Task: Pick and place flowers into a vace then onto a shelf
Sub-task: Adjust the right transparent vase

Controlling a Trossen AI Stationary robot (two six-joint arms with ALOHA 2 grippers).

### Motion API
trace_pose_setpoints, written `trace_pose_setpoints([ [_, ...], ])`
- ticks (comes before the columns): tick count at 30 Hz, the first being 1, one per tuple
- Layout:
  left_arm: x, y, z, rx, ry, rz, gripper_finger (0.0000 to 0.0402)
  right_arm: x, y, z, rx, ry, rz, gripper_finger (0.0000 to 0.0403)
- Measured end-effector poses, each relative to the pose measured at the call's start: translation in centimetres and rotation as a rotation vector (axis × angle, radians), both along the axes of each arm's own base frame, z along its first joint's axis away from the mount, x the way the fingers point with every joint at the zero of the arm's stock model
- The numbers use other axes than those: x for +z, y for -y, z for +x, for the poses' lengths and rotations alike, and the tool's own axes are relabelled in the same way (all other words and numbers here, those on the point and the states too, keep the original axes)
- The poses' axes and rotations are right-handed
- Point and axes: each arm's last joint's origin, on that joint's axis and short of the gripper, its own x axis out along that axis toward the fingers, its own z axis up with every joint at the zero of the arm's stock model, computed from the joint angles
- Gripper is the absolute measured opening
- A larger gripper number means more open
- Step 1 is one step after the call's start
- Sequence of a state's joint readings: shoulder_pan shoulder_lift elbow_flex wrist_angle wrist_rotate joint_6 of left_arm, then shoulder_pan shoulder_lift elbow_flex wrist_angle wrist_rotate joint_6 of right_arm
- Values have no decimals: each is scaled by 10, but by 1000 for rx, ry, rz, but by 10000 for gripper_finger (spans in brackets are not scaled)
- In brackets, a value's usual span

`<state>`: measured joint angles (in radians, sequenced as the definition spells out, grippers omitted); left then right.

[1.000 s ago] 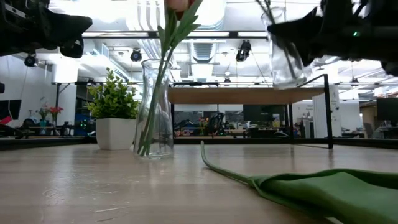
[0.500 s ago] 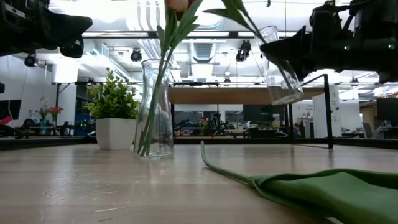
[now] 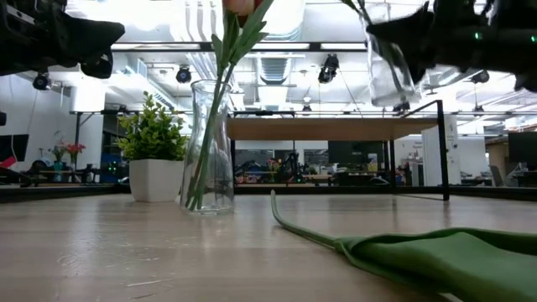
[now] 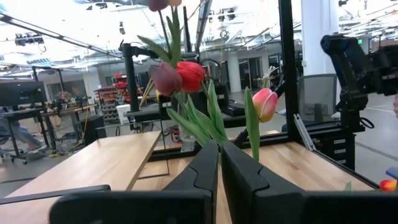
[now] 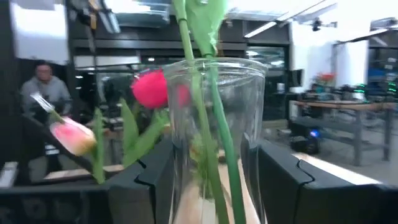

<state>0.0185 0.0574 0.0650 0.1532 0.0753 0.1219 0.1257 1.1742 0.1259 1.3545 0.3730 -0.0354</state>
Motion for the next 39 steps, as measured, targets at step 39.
trace_pose_setpoints([
  [39,0,0,0,3,1,17,3,13,14,13,255,91,-13,161],
])
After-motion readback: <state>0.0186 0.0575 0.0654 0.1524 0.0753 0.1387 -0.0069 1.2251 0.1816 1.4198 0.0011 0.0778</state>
